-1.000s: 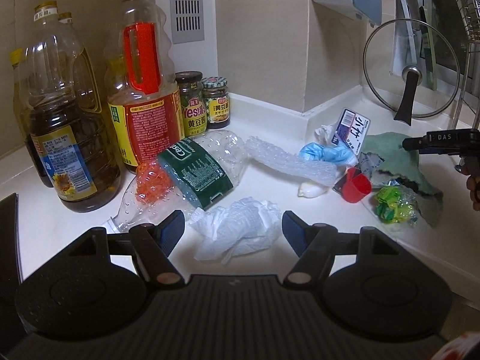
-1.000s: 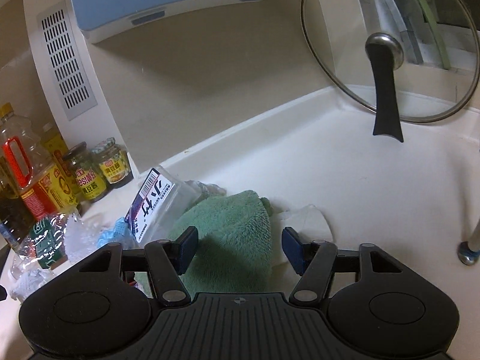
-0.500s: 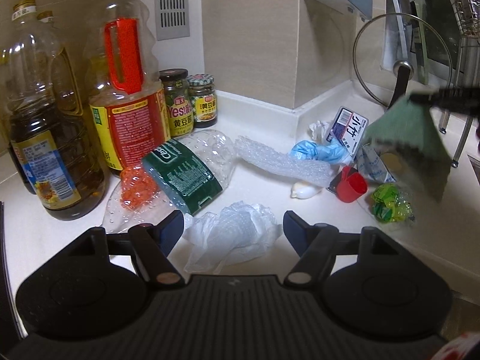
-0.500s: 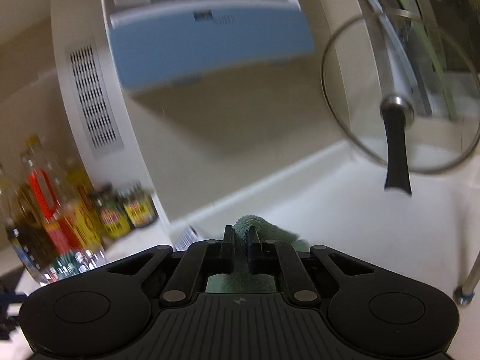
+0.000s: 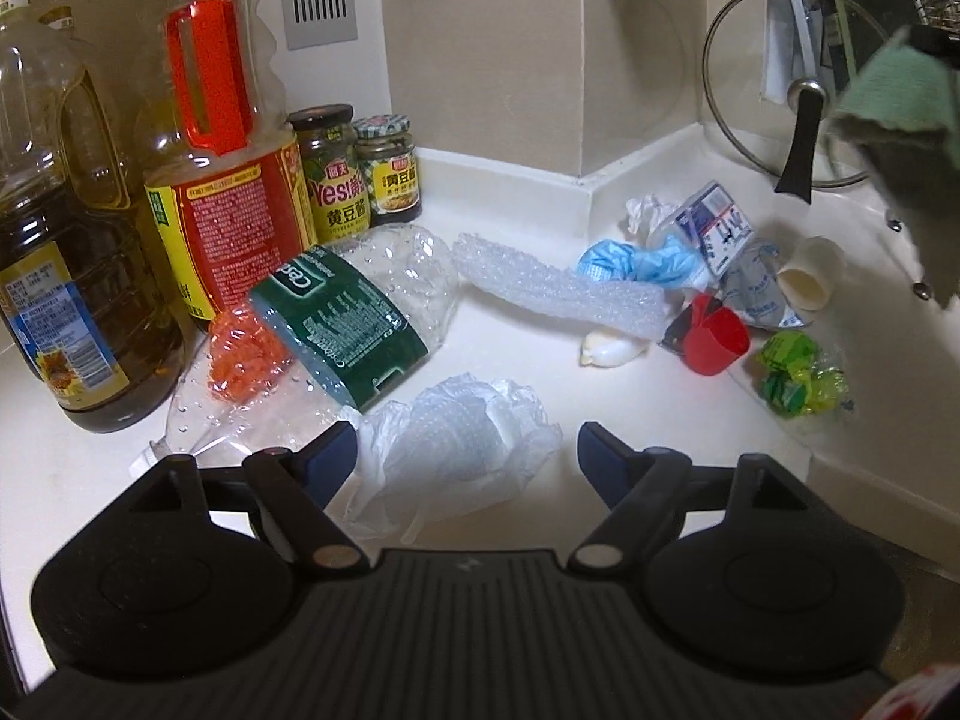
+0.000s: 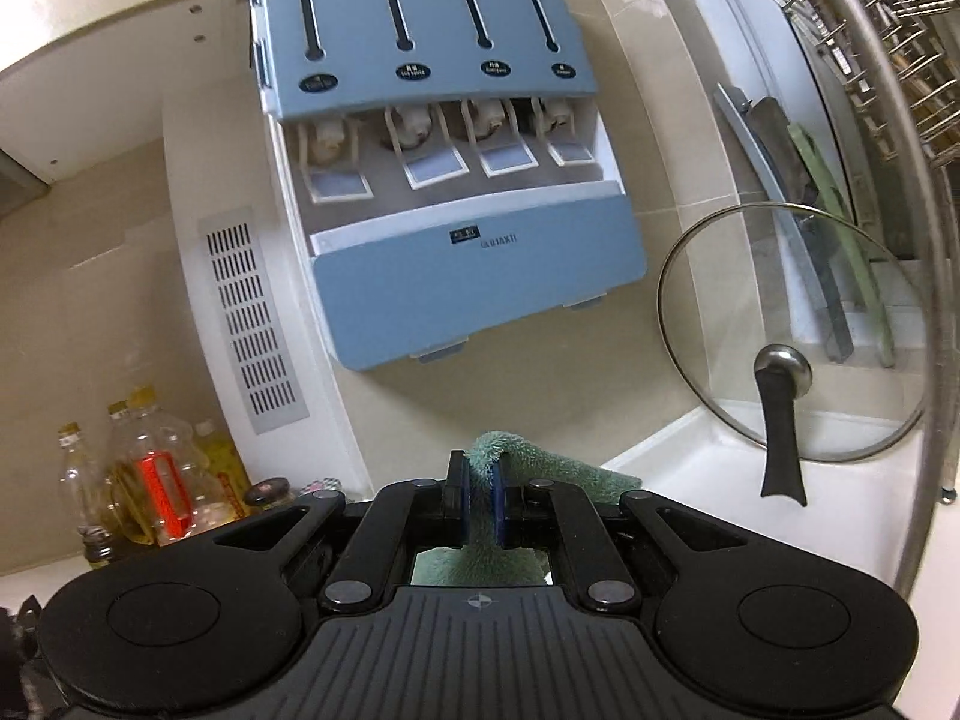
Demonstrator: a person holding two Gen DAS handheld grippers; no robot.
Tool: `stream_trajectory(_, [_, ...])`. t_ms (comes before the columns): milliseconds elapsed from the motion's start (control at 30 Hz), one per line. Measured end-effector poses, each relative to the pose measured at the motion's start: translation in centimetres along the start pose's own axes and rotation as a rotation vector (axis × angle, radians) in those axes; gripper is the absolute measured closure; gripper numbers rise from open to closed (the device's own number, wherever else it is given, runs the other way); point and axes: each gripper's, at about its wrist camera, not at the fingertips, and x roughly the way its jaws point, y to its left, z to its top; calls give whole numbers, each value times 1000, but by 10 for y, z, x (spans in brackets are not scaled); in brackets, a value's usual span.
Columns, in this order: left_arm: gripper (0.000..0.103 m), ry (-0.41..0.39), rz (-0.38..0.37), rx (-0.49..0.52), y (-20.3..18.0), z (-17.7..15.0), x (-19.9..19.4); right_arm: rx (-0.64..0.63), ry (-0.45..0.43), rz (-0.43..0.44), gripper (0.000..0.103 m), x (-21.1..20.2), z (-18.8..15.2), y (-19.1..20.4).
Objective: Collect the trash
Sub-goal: 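Grasp the green cloth with the right gripper while the left gripper grasps the clear plastic bag, then carry the green cloth and clear plastic bag down over the wastebasket with both tools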
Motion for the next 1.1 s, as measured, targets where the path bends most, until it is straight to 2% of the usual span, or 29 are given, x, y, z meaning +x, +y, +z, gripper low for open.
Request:
stream_trajectory(133, [27, 7, 21, 5, -1, -2, 9, 25, 16, -14, 96, -23, -8, -4])
stream_trajectory(267, [63, 16, 19, 14, -2, -5, 12, 37, 25, -38, 96, -39, -14, -12])
stream_trajectory(367, [82, 3, 11, -7, 1, -6, 8, 41, -1, -48, 96, -51, -7, -17])
stream_trajectory(400, [86, -4, 9, -14, 1, -6, 6, 44, -15, -46, 96, -56, -3, -18])
stream_trajectory(500, [90, -37, 9, -25, 1, -4, -6, 50, -52, -28, 96, -69, 8, -18])
stream_trajectory(667, [90, -72, 3, -48, -2, -2, -37, 62, -67, 35, 96, -88, 15, -12])
stream_trajectory(867, [90, -84, -14, -85, -16, -17, -83, 70, -35, 151, 96, -109, 5, 6])
stream_trajectory(1100, [90, -72, -23, -132, -44, -50, -137, 112, 34, 292, 96, -131, -14, 28])
